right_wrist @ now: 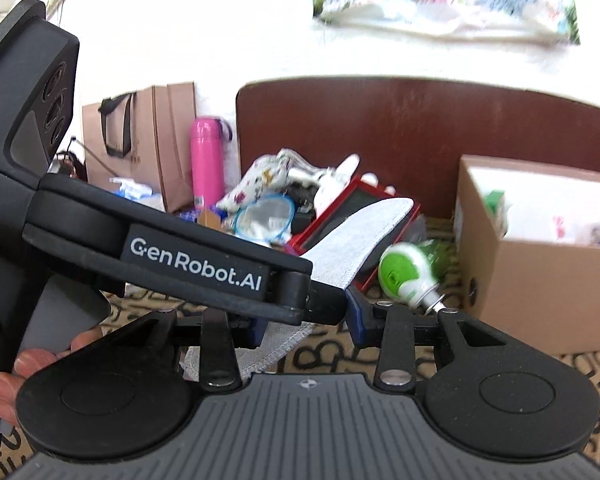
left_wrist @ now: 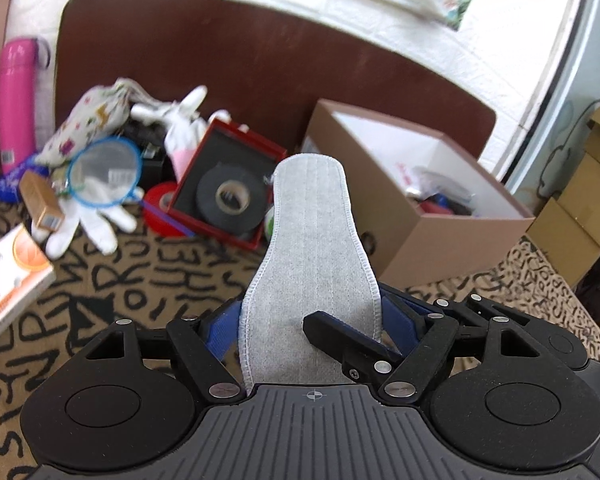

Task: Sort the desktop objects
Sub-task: 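Lift the insole with the left tool and carry it toward the cardboard box, then lower the grey insole into the cardboard box and open the left tool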

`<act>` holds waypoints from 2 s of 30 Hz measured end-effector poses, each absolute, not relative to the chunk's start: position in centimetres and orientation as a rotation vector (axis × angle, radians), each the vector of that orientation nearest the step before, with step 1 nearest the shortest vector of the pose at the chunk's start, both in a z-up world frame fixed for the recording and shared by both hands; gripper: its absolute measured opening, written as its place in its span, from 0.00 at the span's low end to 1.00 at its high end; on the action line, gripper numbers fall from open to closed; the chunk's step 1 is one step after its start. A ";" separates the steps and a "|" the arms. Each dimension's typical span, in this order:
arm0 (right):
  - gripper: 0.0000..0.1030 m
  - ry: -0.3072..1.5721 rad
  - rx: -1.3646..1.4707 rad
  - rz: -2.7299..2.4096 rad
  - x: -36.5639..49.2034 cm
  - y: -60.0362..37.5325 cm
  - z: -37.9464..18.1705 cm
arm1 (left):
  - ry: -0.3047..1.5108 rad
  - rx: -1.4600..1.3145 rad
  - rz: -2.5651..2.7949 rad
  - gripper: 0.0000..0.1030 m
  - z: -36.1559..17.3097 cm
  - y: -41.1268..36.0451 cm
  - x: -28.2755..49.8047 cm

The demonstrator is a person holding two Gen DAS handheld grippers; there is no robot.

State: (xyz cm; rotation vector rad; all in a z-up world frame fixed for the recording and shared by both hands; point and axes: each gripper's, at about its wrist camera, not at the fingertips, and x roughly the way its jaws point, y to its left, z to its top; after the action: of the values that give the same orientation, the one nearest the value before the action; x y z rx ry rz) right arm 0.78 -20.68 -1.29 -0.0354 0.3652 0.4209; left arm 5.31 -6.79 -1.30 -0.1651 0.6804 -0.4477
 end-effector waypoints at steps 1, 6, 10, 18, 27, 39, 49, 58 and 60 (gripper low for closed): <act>0.43 0.352 -0.036 0.416 0.6 -21.0 -0.9 | 0.670 -0.163 -0.450 0.76 -0.9 -7.1 5.2; 0.42 0.289 -0.046 0.379 0.3 -22.9 0.9 | 0.624 -0.156 -0.478 0.76 1.1 -9.3 5.2; 0.42 0.241 -0.054 0.337 0.5 -24.9 2.4 | 0.586 -0.140 -0.511 0.76 2.7 -11.7 5.9; 0.42 0.178 -0.037 0.238 2.6 -30.0 4.4 | 0.540 -0.113 -0.590 0.77 5.0 -17.5 9.1; 0.42 0.191 0.011 0.171 6.4 -35.0 4.6 | 0.527 -0.074 -0.639 0.77 4.8 -22.9 13.5; 0.42 0.293 0.041 0.151 12.3 -37.8 1.7 | 0.607 -0.069 -0.653 0.77 1.3 -25.5 19.7; 0.76 0.337 0.021 0.116 14.8 -36.9 0.5 | 0.632 -0.070 -0.656 0.95 0.5 -25.6 22.0; 1.00 0.366 0.001 0.030 14.2 -36.8 -0.4 | 0.652 -0.078 -0.687 1.00 0.2 -25.4 20.7; 1.00 0.362 -0.003 0.025 14.0 -36.7 -0.4 | 0.655 -0.074 -0.693 1.00 0.2 -25.5 20.3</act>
State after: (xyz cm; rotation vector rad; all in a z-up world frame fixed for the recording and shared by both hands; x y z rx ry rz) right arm 14.00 -36.66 -0.42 -0.0031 0.3619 0.0251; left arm 20.34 -25.46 0.18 -0.0738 0.6550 -0.6935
